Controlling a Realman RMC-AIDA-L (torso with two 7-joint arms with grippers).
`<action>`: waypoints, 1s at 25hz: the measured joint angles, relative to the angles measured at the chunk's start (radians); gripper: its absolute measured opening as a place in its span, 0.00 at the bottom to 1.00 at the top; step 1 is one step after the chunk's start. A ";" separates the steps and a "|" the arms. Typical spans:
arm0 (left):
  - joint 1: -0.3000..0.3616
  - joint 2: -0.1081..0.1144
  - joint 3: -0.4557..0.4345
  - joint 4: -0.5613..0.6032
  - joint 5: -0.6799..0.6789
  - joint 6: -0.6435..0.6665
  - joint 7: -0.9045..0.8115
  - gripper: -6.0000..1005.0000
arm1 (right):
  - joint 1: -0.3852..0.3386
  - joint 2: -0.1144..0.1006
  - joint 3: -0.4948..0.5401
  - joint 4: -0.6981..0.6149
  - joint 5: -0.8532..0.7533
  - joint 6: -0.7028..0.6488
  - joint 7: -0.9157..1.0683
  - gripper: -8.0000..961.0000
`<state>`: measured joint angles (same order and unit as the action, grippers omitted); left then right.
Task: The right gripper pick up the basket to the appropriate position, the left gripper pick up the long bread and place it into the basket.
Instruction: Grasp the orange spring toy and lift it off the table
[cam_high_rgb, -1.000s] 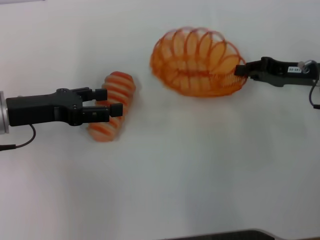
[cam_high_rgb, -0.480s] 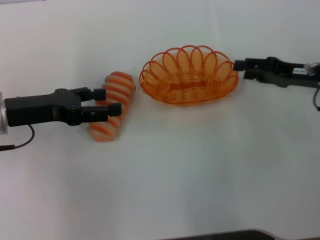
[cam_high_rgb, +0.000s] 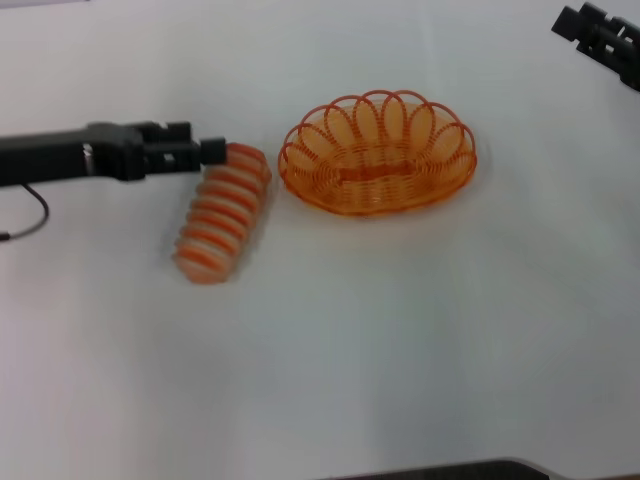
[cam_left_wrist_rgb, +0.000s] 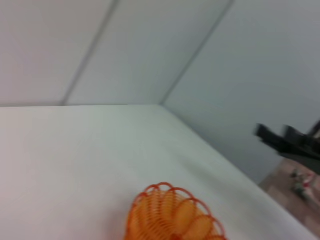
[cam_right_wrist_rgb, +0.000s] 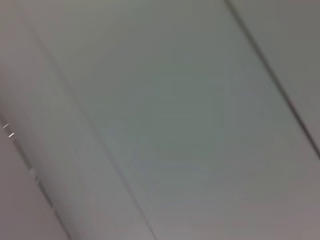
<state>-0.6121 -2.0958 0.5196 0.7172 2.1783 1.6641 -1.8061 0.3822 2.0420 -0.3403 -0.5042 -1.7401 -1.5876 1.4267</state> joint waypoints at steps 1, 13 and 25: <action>-0.001 -0.004 0.030 0.062 0.011 -0.019 -0.074 0.88 | -0.004 0.006 -0.006 -0.002 0.005 -0.015 -0.047 0.71; -0.037 -0.047 0.467 0.473 0.362 -0.086 -0.689 0.88 | 0.062 -0.035 -0.124 -0.015 -0.229 -0.063 -0.099 0.71; -0.083 -0.070 0.633 0.406 0.388 -0.169 -0.818 0.88 | 0.101 -0.021 -0.192 -0.016 -0.273 -0.040 -0.098 0.71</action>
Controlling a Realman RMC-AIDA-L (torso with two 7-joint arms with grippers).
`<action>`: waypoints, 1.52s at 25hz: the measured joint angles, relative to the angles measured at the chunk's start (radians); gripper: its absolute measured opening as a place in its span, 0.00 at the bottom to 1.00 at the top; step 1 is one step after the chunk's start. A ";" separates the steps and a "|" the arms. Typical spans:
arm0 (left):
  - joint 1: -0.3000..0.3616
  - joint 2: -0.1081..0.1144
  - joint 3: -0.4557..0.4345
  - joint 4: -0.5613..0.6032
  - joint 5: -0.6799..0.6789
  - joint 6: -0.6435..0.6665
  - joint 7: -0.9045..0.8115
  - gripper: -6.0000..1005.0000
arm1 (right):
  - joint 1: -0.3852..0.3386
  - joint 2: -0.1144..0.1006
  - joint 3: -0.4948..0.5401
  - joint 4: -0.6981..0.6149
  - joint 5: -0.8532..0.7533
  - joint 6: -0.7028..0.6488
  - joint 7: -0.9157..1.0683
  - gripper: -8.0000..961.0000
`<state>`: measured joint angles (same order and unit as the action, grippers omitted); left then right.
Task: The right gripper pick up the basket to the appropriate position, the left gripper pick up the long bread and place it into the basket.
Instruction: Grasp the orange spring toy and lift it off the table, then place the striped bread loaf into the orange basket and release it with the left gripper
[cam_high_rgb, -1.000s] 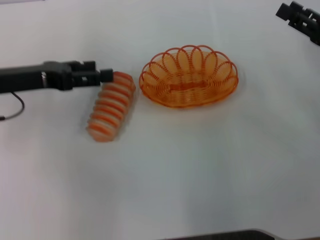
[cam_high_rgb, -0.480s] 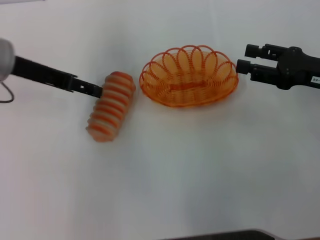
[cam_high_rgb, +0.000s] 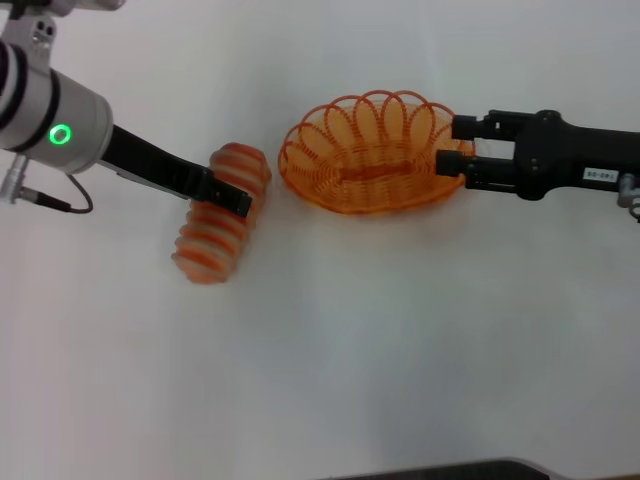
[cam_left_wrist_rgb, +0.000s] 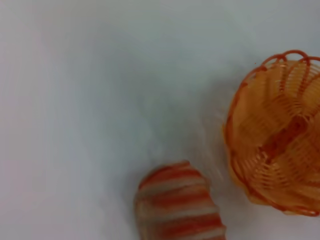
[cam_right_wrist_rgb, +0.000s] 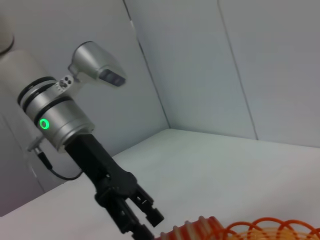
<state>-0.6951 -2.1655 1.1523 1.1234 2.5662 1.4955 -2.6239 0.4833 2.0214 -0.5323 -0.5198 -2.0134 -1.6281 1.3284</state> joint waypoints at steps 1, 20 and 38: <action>-0.001 0.000 0.008 -0.007 0.002 -0.014 -0.006 0.88 | 0.002 0.003 -0.003 0.000 0.000 0.001 -0.001 0.71; -0.008 0.000 0.107 -0.097 0.039 -0.132 -0.041 0.88 | 0.033 0.025 -0.049 0.007 -0.001 0.030 0.008 0.71; -0.011 0.006 -0.066 -0.069 -0.006 -0.084 0.067 0.58 | 0.023 0.024 -0.041 0.009 0.003 0.032 0.015 0.71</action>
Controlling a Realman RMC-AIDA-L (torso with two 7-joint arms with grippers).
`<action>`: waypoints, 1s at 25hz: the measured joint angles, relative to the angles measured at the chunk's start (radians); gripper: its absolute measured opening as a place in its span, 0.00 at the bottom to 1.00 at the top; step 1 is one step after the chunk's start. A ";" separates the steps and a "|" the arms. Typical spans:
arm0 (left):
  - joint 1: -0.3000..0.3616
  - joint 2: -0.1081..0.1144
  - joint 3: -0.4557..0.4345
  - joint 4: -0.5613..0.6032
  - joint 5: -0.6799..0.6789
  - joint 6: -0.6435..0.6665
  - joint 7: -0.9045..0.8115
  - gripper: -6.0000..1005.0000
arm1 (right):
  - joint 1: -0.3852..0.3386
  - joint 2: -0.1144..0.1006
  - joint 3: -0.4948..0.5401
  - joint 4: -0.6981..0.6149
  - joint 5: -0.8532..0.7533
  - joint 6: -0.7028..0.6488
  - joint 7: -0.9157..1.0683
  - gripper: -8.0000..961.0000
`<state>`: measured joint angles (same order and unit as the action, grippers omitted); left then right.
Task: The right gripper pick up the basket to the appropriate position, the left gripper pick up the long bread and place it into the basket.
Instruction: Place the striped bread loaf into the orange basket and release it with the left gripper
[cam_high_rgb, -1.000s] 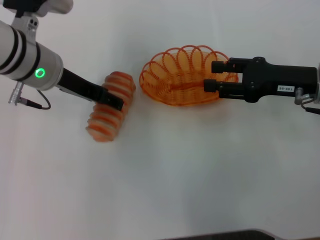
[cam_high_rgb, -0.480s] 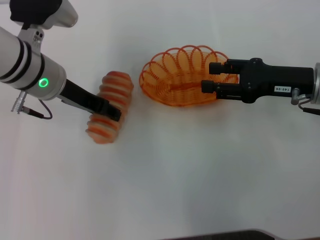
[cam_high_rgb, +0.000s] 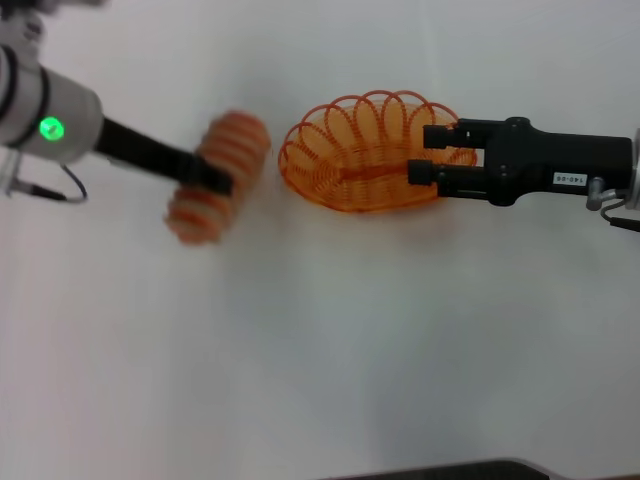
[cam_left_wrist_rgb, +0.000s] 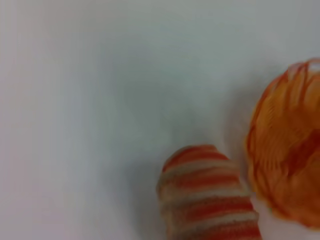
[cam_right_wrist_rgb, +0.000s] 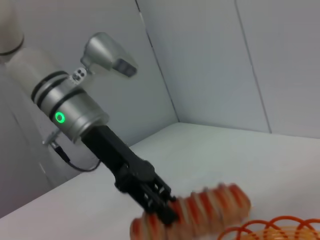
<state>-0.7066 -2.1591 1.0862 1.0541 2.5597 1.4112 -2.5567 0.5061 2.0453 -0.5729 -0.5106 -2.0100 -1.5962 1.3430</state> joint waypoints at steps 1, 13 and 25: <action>-0.002 0.001 -0.035 0.018 -0.003 0.006 0.023 0.57 | -0.004 -0.002 0.002 0.000 0.002 0.000 0.000 0.71; -0.174 0.018 -0.098 -0.055 -0.194 0.036 0.344 0.47 | -0.026 -0.007 -0.007 0.005 0.000 -0.007 0.004 0.71; -0.295 -0.006 0.194 -0.251 -0.180 -0.171 0.415 0.38 | -0.024 0.002 -0.020 0.007 -0.003 -0.022 -0.002 0.71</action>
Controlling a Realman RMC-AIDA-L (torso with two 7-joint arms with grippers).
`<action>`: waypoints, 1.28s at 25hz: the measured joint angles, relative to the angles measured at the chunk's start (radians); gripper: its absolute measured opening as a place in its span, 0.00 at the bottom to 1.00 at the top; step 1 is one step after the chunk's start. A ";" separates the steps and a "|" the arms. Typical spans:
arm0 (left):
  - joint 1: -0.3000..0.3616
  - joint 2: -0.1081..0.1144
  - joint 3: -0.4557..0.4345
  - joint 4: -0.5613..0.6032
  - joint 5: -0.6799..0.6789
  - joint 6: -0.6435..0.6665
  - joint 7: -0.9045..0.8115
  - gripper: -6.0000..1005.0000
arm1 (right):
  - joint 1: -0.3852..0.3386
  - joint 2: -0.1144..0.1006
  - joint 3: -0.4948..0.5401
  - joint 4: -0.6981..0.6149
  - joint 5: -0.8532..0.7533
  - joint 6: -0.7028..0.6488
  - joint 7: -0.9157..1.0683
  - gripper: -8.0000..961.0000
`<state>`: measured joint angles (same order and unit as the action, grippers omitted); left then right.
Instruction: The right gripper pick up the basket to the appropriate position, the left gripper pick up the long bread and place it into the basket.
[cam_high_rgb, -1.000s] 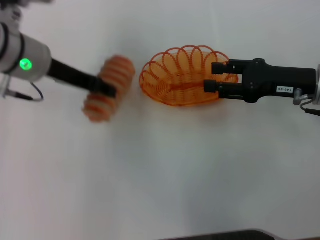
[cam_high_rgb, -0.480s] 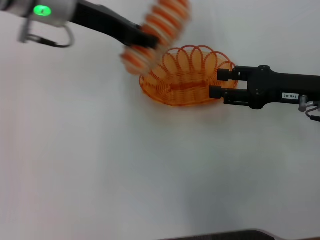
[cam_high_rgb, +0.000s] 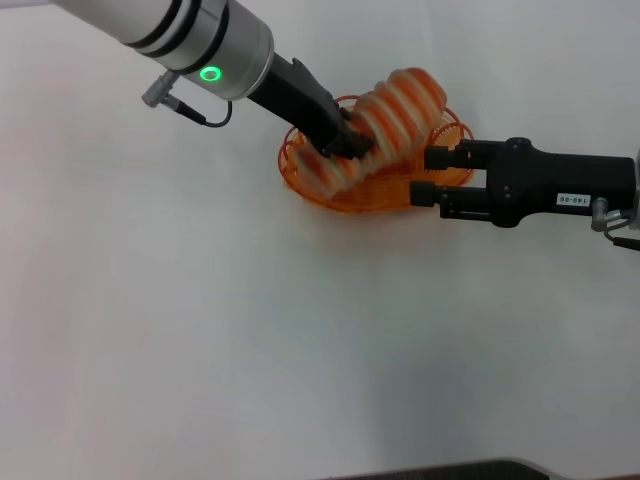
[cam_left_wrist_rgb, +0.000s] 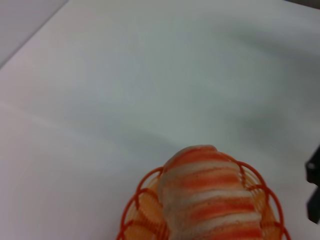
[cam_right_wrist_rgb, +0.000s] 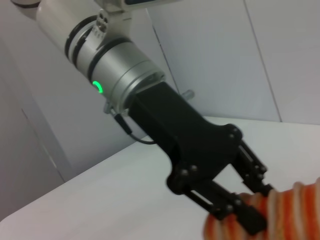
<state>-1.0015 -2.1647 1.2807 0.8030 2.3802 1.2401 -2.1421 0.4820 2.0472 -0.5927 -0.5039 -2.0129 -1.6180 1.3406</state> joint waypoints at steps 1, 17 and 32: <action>0.000 0.000 0.008 -0.002 -0.001 -0.011 0.000 0.37 | 0.001 0.001 -0.003 0.001 0.000 0.000 -0.001 0.71; 0.037 0.000 0.003 0.008 -0.035 -0.026 -0.027 0.58 | 0.010 0.010 -0.013 0.001 0.000 0.006 -0.003 0.71; 0.367 0.022 -0.468 0.111 -0.286 0.283 0.316 0.87 | 0.010 0.001 -0.008 0.001 0.001 0.001 0.004 0.71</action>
<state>-0.6341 -2.1424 0.8131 0.9138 2.0941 1.5227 -1.8266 0.4916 2.0485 -0.6011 -0.5031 -2.0124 -1.6171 1.3444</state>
